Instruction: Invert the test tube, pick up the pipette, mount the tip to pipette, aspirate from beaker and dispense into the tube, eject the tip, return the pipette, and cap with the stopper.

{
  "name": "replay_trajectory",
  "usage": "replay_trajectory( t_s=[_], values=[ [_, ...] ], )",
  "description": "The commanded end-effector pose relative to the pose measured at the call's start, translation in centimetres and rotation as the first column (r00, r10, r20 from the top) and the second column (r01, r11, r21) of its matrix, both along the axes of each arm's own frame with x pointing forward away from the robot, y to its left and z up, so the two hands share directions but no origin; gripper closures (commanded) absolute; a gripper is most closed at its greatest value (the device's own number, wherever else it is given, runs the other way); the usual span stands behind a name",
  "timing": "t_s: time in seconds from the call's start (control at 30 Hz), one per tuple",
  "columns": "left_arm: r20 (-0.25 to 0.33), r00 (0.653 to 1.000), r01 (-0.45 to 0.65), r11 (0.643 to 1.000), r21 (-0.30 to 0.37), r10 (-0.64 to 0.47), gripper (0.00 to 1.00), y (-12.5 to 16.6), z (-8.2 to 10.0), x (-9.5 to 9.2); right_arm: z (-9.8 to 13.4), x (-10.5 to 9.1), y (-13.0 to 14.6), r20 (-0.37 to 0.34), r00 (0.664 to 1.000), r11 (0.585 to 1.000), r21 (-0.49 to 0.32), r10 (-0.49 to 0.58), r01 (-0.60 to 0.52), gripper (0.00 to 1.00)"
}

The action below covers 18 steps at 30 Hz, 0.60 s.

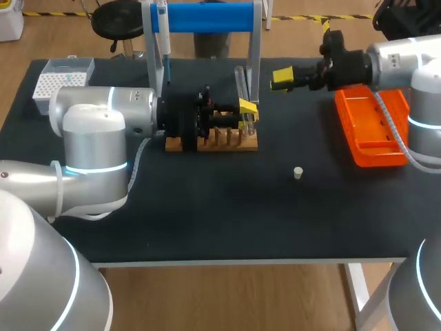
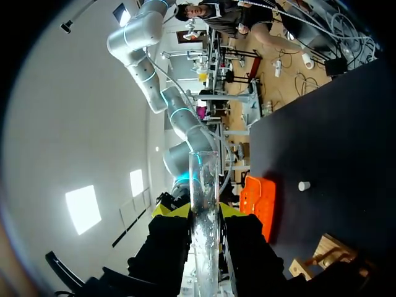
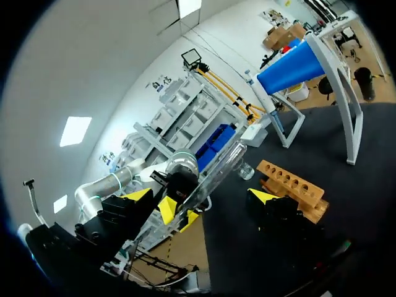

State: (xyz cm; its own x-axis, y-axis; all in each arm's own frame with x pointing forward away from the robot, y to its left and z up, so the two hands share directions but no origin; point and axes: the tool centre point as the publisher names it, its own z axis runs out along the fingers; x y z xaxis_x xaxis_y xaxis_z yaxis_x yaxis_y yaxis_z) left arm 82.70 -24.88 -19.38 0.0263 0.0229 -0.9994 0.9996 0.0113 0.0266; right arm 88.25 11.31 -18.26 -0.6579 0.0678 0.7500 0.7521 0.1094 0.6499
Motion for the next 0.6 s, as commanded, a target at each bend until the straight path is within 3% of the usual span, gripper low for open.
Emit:
replay_trajectory(
  t_s=[0.03, 0.33, 0.6],
  values=[
    [0.001, 1.000, -0.001, 1.000, 0.002, 0.001, 1.00, 0.0, 0.1, 0.0, 0.0, -0.5, -0.7, 0.070, 0.998, 0.999, -0.035, -0.005, 0.007, 0.00],
    [0.001, 1.000, -0.001, 1.000, 0.002, 0.001, 1.00, 0.0, 0.1, 0.0, -1.9, -0.7, -1.2, 0.314, 0.948, 0.983, -0.150, -0.055, 0.107, 0.00],
    [0.001, 1.000, -0.001, 1.000, 0.002, 0.001, 1.00, 0.0, 0.1, 0.0, -2.5, -0.9, -0.9, 0.455, 0.885, 0.980, -0.106, -0.101, 0.166, 0.00]
  ],
)
